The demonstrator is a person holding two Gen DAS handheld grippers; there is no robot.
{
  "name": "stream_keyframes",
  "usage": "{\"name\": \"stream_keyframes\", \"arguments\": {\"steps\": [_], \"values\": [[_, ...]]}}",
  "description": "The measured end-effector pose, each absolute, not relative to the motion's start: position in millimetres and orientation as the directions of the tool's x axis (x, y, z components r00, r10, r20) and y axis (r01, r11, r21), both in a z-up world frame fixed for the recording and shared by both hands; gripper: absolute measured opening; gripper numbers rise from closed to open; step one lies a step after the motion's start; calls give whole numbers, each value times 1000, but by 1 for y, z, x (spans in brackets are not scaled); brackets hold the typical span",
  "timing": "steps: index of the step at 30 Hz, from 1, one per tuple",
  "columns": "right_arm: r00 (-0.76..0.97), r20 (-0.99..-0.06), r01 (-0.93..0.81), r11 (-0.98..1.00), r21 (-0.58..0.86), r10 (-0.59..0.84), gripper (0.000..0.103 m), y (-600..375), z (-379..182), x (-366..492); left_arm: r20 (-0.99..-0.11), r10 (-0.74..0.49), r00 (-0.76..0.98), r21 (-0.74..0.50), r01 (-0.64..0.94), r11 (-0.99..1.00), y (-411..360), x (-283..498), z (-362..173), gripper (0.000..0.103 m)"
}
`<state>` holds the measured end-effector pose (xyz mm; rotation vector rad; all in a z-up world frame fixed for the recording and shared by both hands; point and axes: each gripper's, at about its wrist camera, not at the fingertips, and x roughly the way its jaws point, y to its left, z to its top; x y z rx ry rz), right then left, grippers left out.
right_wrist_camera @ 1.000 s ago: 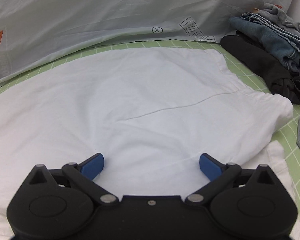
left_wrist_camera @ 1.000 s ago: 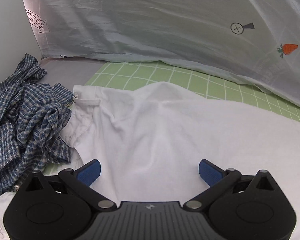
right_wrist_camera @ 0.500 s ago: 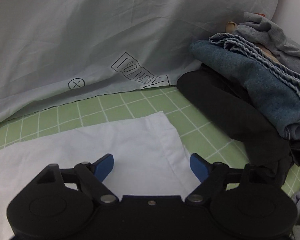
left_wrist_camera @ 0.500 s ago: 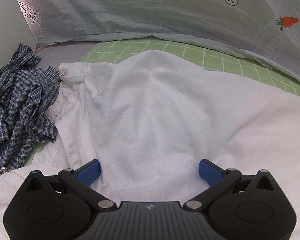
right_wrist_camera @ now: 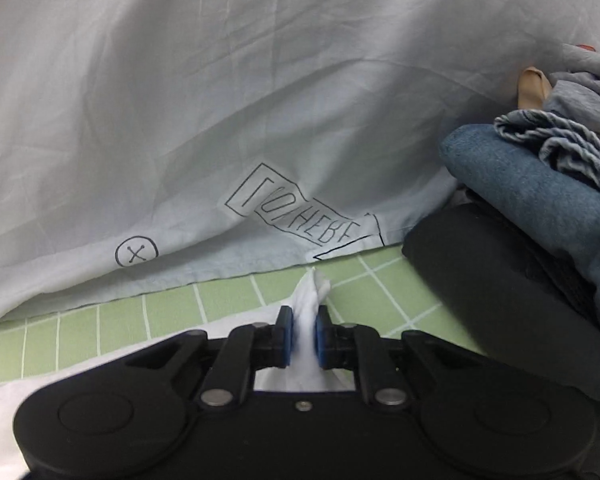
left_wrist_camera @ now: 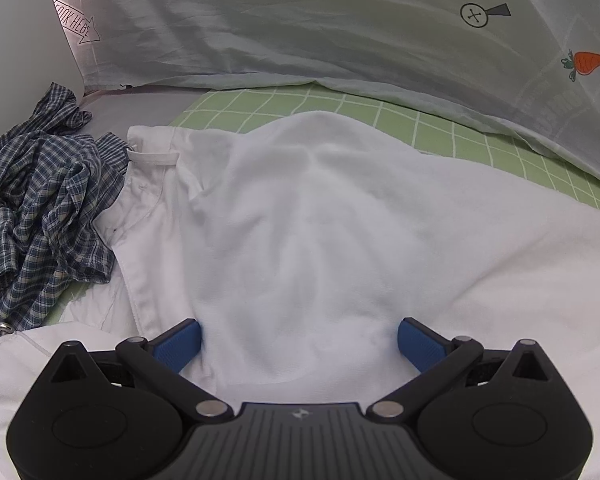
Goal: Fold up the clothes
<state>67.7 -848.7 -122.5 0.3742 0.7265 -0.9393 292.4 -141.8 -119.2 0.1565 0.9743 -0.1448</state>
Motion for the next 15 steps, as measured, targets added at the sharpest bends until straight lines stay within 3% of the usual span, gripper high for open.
{"name": "stream_keyframes", "arguments": {"steps": [2, 3, 4, 8, 15], "values": [[325, -702, 843, 531, -90, -634, 29, -840, -115, 73, -834, -45, 550, 74, 191, 979, -143, 293, -118, 103], [288, -685, 849, 509, -141, -669, 47, -832, -110, 73, -836, -37, 547, 81, 189, 979, -144, 293, -118, 103], [279, -660, 848, 502, -172, -698, 58, -819, -103, 71, -837, -29, 547, 88, 187, 978, -145, 292, -117, 103], [337, -587, 839, 518, -168, -736, 69, -746, -81, 36, -832, -24, 555, 94, 184, 979, -145, 283, -113, 103], [395, -689, 828, 560, -19, -607, 73, -664, -107, -38, -823, -81, 562, 65, 236, 969, -137, 259, -92, 103]]}}
